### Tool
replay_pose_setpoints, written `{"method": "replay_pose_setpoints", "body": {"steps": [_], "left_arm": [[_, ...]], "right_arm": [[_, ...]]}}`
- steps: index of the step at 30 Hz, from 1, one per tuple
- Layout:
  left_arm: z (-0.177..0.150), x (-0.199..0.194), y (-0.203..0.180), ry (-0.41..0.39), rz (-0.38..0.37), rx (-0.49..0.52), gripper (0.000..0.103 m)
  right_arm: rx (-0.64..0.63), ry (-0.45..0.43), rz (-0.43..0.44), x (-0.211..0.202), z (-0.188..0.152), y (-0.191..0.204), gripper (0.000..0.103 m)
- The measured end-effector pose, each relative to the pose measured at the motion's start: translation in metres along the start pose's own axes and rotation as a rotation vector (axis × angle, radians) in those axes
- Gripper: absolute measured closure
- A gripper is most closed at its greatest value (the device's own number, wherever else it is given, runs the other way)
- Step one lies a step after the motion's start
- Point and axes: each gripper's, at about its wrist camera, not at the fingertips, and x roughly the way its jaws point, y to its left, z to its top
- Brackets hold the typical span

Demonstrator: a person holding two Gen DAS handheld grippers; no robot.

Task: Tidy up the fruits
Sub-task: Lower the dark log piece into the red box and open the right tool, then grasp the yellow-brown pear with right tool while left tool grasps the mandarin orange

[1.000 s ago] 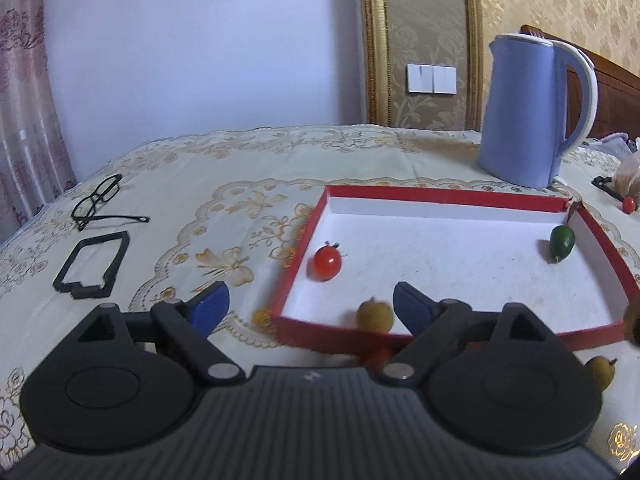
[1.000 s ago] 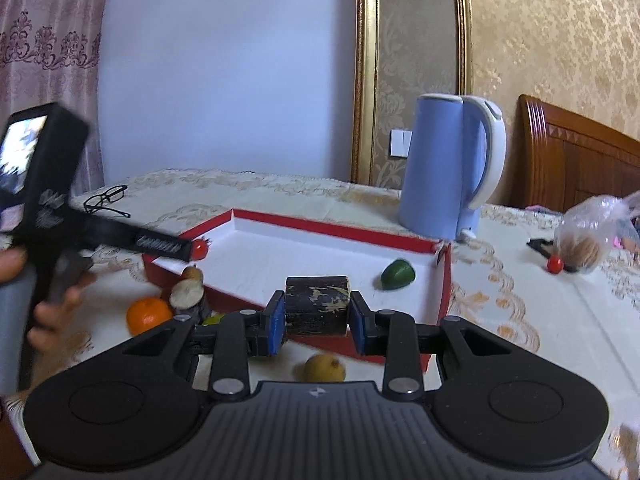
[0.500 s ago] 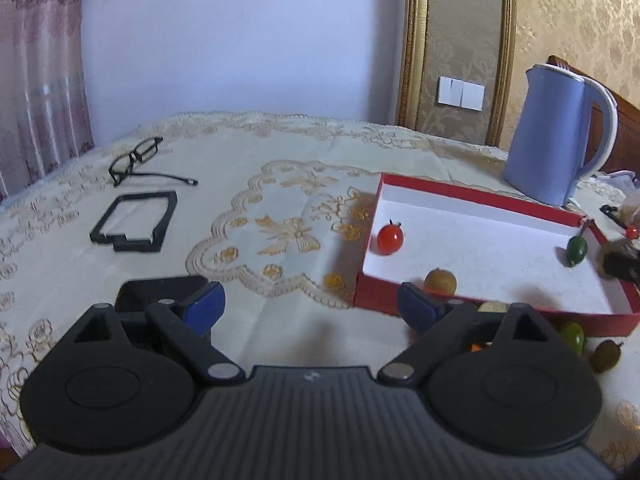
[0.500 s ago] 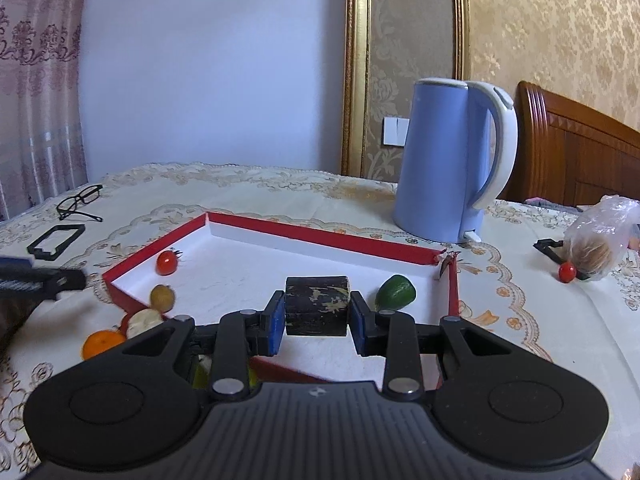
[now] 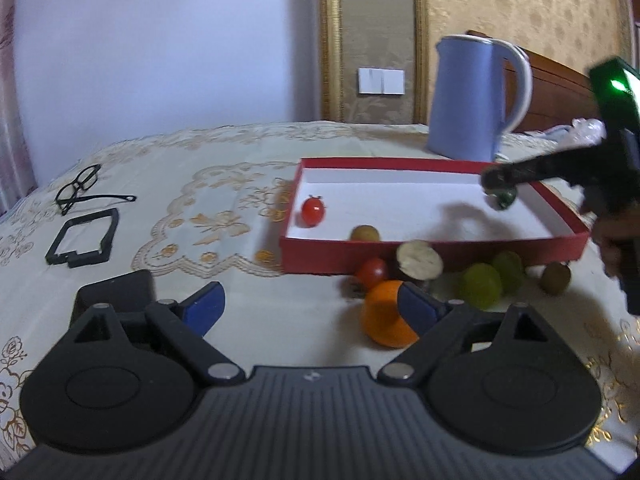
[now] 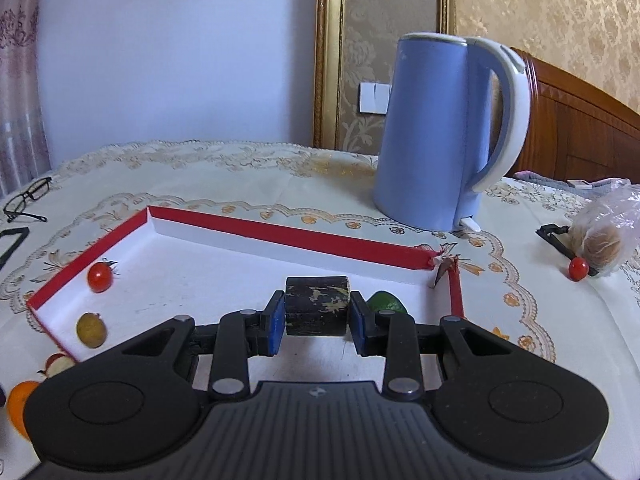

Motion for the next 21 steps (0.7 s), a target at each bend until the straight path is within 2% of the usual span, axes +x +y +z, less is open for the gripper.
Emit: {"method": "replay_pose_setpoints", "body": {"steps": [7, 11, 14, 15, 17, 21], "left_arm": [[-0.007, 0.001, -0.016, 0.005, -0.031, 0.053, 0.008], [-0.009, 0.001, -0.021, 0.0, -0.051, 0.074, 0.009], [-0.01, 0.004, -0.023, 0.012, -0.09, 0.066, 0.015], [-0.01, 0.005, -0.023, 0.02, -0.099, 0.064, 0.016], [-0.01, 0.009, -0.024, 0.037, -0.108, 0.055, 0.019], [-0.009, 0.017, -0.024, 0.073, -0.137, 0.026, 0.025]], "right_arm": [[0.066, 0.024, -0.02, 0.017, 0.013, -0.006, 0.07], [0.091, -0.036, 0.008, -0.012, 0.008, -0.01, 0.07], [0.093, -0.109, 0.025, -0.047, -0.006, -0.01, 0.07], [0.096, -0.127, 0.032, -0.057, -0.01, -0.011, 0.067], [0.107, -0.168, 0.042, -0.078, -0.022, -0.012, 0.051], [0.104, -0.217, 0.041, -0.111, -0.05, -0.011, 0.048]]}}
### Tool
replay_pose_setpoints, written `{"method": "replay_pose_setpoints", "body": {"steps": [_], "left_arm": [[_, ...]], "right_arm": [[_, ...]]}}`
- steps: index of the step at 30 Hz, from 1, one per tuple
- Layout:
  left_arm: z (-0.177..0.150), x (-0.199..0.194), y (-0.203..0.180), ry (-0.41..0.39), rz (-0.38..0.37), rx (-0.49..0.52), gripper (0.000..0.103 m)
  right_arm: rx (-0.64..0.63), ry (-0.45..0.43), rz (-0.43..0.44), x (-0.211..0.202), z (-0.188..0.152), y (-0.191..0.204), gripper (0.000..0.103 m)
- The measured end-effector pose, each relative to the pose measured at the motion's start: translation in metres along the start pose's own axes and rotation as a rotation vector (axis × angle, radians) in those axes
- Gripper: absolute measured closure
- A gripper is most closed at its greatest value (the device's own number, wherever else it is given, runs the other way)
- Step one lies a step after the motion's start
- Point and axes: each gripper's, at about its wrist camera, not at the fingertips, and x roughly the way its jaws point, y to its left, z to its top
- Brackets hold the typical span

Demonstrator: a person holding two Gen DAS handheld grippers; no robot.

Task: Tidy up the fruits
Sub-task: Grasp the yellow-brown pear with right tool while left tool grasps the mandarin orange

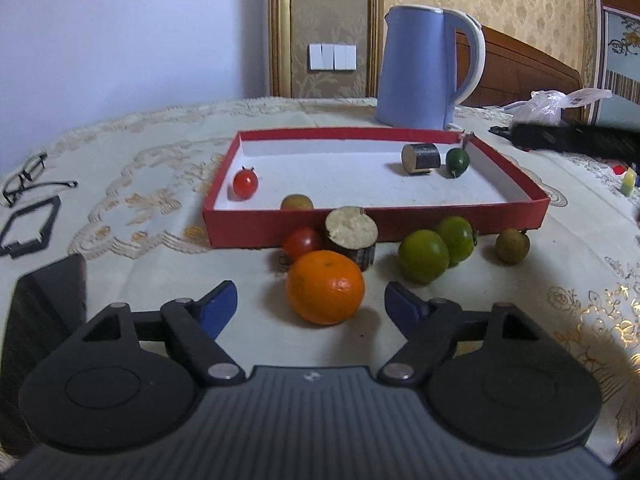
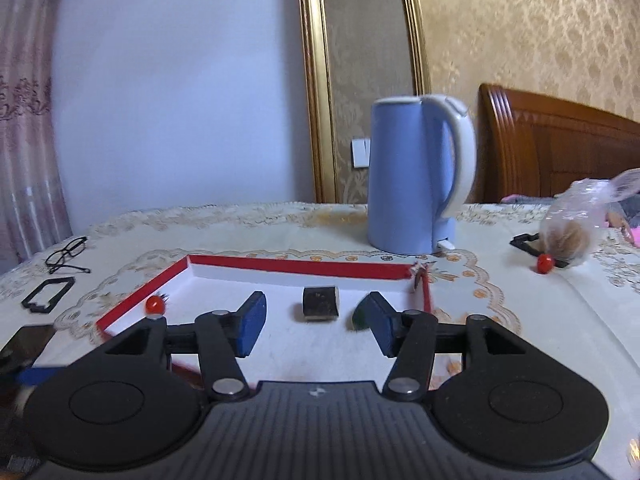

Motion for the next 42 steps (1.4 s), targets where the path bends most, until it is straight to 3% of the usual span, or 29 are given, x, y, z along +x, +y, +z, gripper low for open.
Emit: {"method": "replay_pose_setpoints", "body": {"steps": [10, 19, 28, 36, 42], "left_arm": [[0.003, 0.008, 0.002, 0.026, -0.039, -0.038, 0.063], [0.003, 0.001, 0.009, 0.014, -0.033, -0.07, 0.064], [0.004, -0.01, 0.021, -0.014, -0.007, -0.089, 0.064], [0.005, -0.017, 0.018, -0.041, 0.012, -0.072, 0.064], [0.004, -0.019, 0.017, -0.044, 0.019, -0.07, 0.064]], "right_arm": [[0.018, 0.057, -0.033, -0.017, -0.03, -0.019, 0.048], [-0.071, 0.143, 0.063, -0.016, -0.046, 0.002, 0.048], [-0.136, 0.192, 0.049, 0.002, -0.047, 0.019, 0.048], [-0.152, 0.219, 0.045, 0.013, -0.048, 0.021, 0.054], [-0.153, 0.238, 0.04, 0.019, -0.05, 0.02, 0.068]]}}
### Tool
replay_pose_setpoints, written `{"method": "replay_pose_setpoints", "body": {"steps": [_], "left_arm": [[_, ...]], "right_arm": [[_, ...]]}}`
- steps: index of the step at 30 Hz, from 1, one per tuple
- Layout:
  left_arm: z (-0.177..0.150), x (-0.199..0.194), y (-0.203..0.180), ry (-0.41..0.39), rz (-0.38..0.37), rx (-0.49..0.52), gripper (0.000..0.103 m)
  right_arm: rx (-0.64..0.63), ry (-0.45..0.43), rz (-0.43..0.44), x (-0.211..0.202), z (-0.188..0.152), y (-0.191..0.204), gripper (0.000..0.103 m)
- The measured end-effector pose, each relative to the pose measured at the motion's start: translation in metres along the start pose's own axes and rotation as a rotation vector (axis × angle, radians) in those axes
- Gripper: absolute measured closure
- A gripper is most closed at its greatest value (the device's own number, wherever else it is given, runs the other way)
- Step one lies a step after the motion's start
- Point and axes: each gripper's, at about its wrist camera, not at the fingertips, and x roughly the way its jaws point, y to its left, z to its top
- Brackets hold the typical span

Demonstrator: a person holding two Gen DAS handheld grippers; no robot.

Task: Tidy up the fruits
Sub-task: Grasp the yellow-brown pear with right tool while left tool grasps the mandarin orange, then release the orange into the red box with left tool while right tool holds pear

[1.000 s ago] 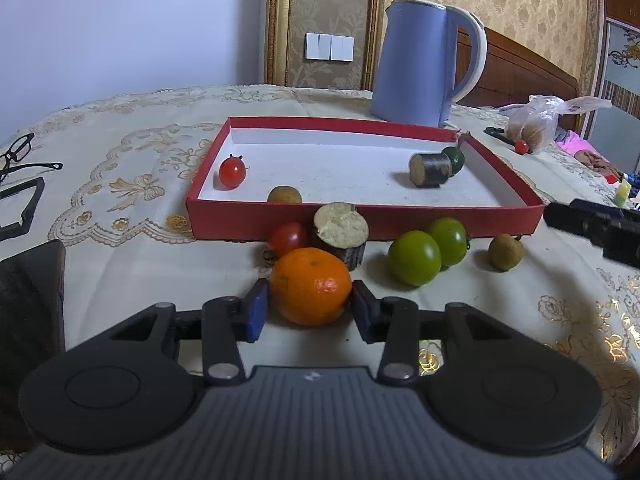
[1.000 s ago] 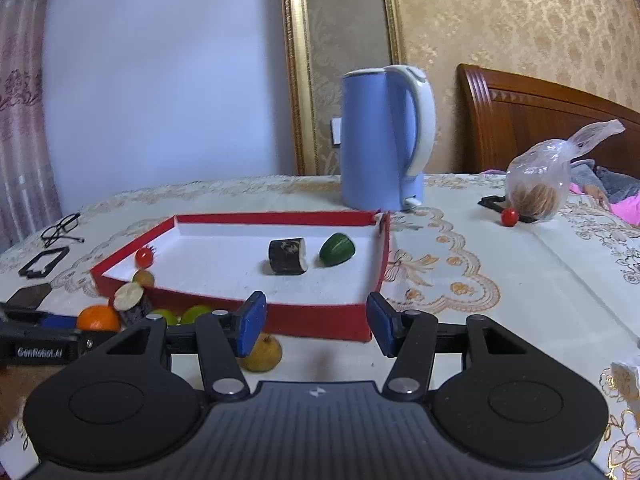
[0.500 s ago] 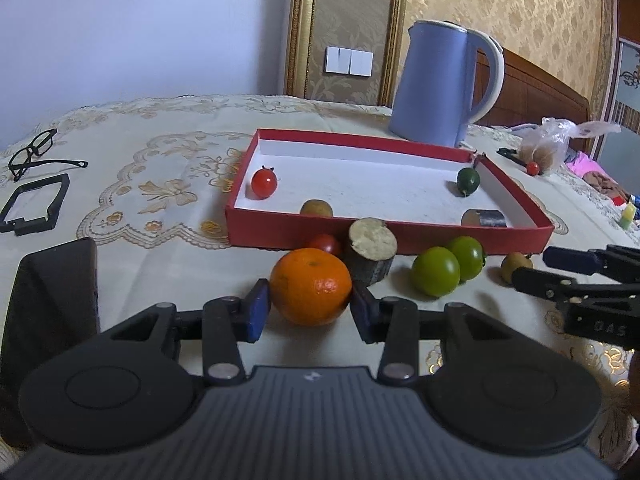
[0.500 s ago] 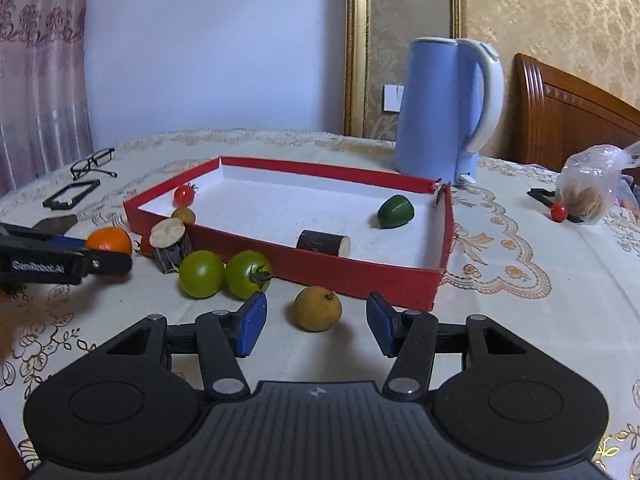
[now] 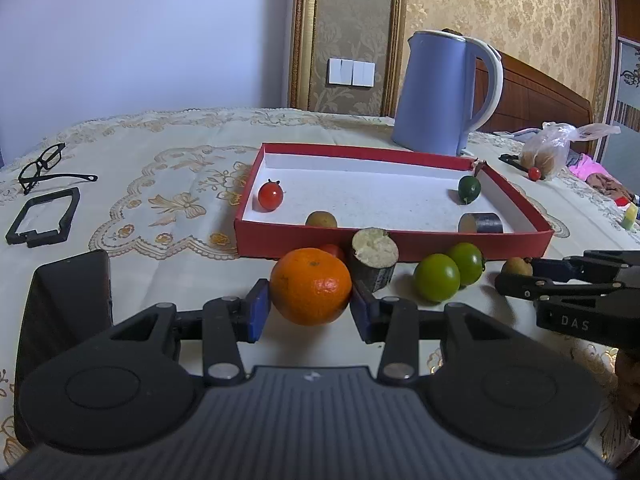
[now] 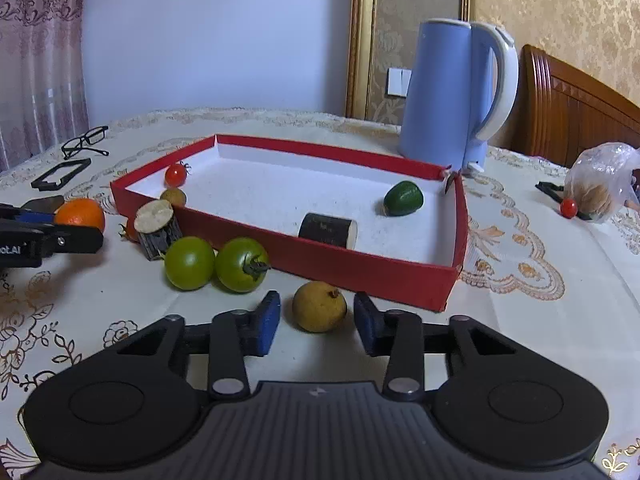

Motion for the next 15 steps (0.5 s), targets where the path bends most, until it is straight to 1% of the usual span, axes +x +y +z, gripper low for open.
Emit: {"method": "replay_pose_setpoints", "body": {"steps": [4, 10, 15], "left_arm": [[0.0, -0.001, -0.001, -0.002, 0.002, 0.003, 0.064], [0.002, 0.0, -0.002, -0.007, 0.013, 0.014, 0.064], [0.008, 0.0, -0.008, -0.015, 0.027, 0.029, 0.064]], "right_arm": [[-0.001, -0.004, -0.009, -0.002, 0.0, 0.0, 0.074], [0.002, -0.036, -0.016, -0.013, -0.002, 0.001, 0.075], [-0.009, -0.072, -0.002, -0.028, -0.005, 0.005, 0.075]]}}
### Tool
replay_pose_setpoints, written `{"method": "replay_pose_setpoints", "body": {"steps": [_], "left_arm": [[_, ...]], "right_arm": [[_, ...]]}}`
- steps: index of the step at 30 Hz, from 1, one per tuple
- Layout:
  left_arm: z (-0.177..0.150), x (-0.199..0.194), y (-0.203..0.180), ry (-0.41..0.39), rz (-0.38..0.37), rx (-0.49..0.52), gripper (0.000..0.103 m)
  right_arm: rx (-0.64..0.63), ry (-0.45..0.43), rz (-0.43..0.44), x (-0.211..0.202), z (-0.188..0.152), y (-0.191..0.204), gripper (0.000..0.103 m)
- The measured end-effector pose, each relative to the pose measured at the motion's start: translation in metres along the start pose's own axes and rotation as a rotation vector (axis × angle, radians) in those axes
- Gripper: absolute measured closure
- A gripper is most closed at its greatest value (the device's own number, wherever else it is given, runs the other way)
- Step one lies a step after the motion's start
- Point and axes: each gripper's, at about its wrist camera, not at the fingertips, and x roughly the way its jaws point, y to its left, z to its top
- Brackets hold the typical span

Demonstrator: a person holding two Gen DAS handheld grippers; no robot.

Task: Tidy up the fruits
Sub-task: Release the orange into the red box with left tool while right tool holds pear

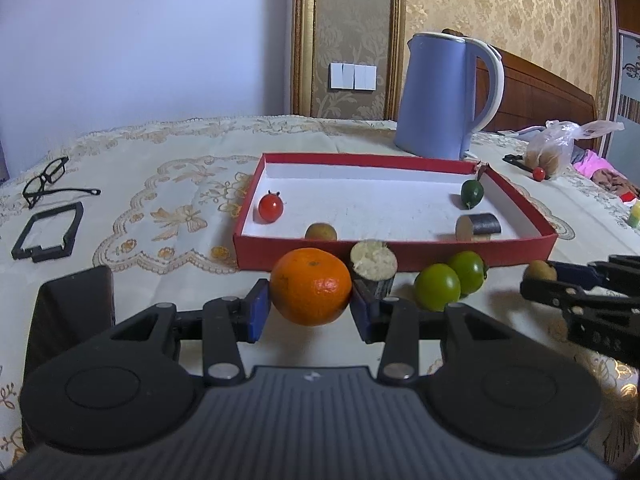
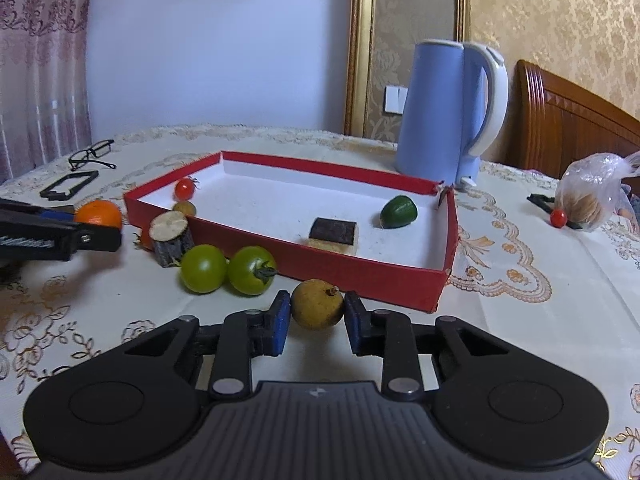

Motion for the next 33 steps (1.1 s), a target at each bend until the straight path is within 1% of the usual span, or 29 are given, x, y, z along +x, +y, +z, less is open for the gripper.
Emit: {"method": "replay_pose_setpoints", "body": {"steps": [6, 11, 18, 22, 26, 33], "left_arm": [[0.014, 0.005, -0.012, -0.028, 0.046, 0.032, 0.064], [0.024, 0.016, -0.02, -0.025, 0.07, 0.038, 0.064], [0.041, 0.033, -0.028, -0.018, 0.087, 0.058, 0.064], [0.052, 0.045, -0.037, -0.016, 0.105, 0.089, 0.064], [0.063, 0.061, -0.045, -0.001, 0.098, 0.111, 0.063], [0.075, 0.083, -0.063, 0.014, 0.115, 0.149, 0.063]], "right_arm": [[-0.006, -0.037, 0.012, -0.014, -0.002, 0.001, 0.075], [-0.008, -0.052, 0.017, -0.023, -0.005, -0.001, 0.075], [0.004, -0.058, 0.026, -0.028, -0.006, -0.004, 0.075], [0.011, -0.062, 0.031, -0.029, -0.007, -0.006, 0.075], [0.034, -0.071, 0.039, -0.031, -0.007, -0.01, 0.075], [0.055, -0.084, 0.044, -0.036, -0.008, -0.016, 0.075]]}}
